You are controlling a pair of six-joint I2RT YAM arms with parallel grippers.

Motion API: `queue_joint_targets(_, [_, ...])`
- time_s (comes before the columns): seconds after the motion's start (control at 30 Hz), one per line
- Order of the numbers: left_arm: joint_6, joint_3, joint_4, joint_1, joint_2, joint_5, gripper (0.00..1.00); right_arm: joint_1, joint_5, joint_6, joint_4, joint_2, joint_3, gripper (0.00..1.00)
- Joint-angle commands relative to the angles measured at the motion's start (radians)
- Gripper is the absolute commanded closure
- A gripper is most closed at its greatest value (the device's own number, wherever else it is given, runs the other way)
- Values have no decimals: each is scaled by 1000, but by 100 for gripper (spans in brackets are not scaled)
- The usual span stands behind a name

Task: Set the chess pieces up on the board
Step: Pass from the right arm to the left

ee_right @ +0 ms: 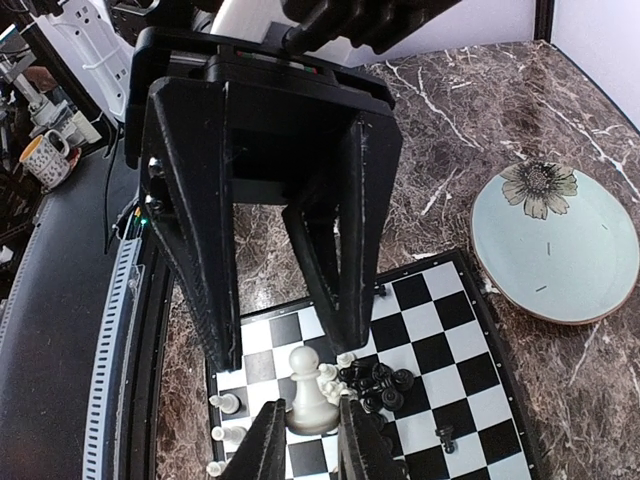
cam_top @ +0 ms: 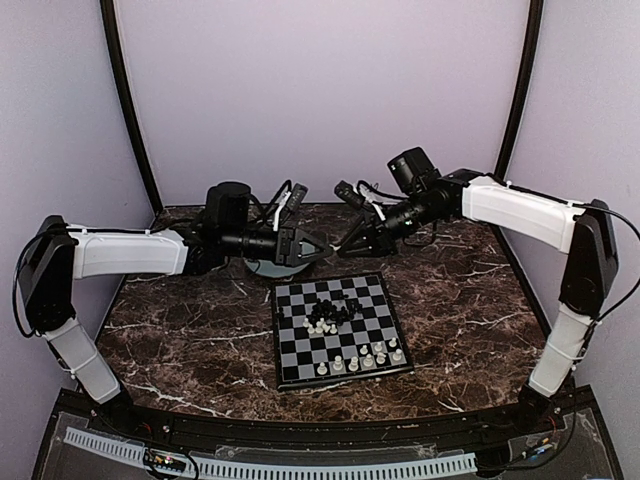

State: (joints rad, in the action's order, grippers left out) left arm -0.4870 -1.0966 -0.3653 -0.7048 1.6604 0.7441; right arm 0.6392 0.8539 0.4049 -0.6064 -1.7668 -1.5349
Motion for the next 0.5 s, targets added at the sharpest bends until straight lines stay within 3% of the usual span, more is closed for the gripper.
queue_joint_targets(0.0, [-6,-10,-19,-3,-6,20,59,15,15,-7,-4,-15,-37,80])
queue_joint_targets(0.3, [-3,-9,-19,-3,-6,23,68,34,6,4,-16,-24,-45,80])
queue_joint_targets(0.47, [-3,-10,-22,-4,-8,28,79,40,4,7,-16,-26,-44,80])
